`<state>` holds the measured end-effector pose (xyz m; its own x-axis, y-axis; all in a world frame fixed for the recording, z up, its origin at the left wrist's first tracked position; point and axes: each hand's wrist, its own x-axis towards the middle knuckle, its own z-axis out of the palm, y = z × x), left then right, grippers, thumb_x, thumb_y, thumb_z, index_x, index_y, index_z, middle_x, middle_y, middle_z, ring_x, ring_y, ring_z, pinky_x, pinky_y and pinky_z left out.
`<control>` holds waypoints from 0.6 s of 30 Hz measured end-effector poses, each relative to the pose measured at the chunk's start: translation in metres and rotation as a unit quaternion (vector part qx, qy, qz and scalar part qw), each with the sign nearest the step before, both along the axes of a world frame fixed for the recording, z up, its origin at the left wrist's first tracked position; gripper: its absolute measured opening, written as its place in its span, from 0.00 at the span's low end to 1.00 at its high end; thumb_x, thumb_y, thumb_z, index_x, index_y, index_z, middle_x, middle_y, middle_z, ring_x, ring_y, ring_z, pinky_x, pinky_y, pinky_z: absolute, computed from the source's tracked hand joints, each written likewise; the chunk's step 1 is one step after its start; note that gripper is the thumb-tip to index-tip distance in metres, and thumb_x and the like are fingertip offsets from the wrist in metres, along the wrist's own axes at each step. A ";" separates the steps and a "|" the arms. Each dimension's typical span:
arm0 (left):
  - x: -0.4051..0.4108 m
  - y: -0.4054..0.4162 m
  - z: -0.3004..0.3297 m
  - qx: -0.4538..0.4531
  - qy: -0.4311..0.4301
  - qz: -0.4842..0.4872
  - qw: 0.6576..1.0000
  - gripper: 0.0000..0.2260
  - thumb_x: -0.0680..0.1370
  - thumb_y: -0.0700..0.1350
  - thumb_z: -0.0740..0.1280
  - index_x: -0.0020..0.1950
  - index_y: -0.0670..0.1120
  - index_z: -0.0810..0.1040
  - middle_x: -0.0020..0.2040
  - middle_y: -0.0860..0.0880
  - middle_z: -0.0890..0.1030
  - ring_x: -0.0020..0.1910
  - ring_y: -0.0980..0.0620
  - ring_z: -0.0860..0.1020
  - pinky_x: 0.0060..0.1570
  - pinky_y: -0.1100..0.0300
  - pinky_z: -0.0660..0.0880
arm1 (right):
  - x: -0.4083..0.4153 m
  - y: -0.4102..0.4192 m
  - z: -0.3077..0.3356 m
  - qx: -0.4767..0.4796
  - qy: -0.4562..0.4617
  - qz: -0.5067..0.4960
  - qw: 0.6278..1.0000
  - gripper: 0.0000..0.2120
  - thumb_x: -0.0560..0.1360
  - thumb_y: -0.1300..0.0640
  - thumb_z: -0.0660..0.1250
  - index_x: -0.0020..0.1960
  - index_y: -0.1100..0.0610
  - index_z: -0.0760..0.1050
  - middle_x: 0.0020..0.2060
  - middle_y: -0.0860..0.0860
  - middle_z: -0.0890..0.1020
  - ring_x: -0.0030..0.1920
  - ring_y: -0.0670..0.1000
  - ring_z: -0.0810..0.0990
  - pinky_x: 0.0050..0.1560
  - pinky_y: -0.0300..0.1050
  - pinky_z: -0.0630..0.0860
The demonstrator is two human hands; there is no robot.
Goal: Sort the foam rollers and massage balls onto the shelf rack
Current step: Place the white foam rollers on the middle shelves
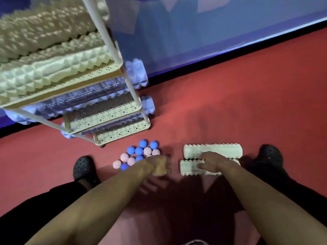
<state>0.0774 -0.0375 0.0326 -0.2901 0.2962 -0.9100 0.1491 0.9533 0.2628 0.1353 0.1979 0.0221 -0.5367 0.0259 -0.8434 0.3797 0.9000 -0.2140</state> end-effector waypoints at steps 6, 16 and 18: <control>0.013 0.045 -0.119 0.051 0.054 -0.016 0.997 0.23 0.69 0.63 0.67 0.61 0.56 0.77 0.57 0.52 0.81 0.56 0.47 0.80 0.56 0.49 0.78 | 0.030 0.037 -0.091 -0.007 -0.034 -0.063 0.997 0.37 0.73 0.42 0.72 0.77 0.51 0.64 0.72 0.53 0.72 0.67 0.55 0.76 0.65 0.46 0.73; -0.008 0.127 -0.200 0.218 0.289 -0.088 0.928 0.28 0.77 0.59 0.63 0.71 0.45 0.71 0.69 0.46 0.72 0.68 0.44 0.67 0.68 0.48 0.66 | 0.041 0.071 -0.194 -0.008 0.054 0.066 0.996 0.38 0.65 0.34 0.74 0.70 0.47 0.69 0.65 0.48 0.75 0.65 0.53 0.73 0.66 0.49 0.68; -0.021 0.143 -0.210 0.221 0.278 -0.075 0.932 0.28 0.76 0.59 0.65 0.70 0.43 0.70 0.67 0.44 0.73 0.66 0.43 0.69 0.65 0.47 0.67 | 0.044 0.074 -0.205 -0.029 0.034 0.091 0.995 0.42 0.62 0.36 0.76 0.71 0.47 0.68 0.65 0.47 0.75 0.63 0.52 0.75 0.64 0.49 0.69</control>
<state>0.0566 0.1051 -0.1779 -0.6055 0.6815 -0.4110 0.5025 0.7279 0.4666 0.1796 0.2724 -0.1830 -0.5835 -0.1243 -0.8026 0.1955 0.9376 -0.2874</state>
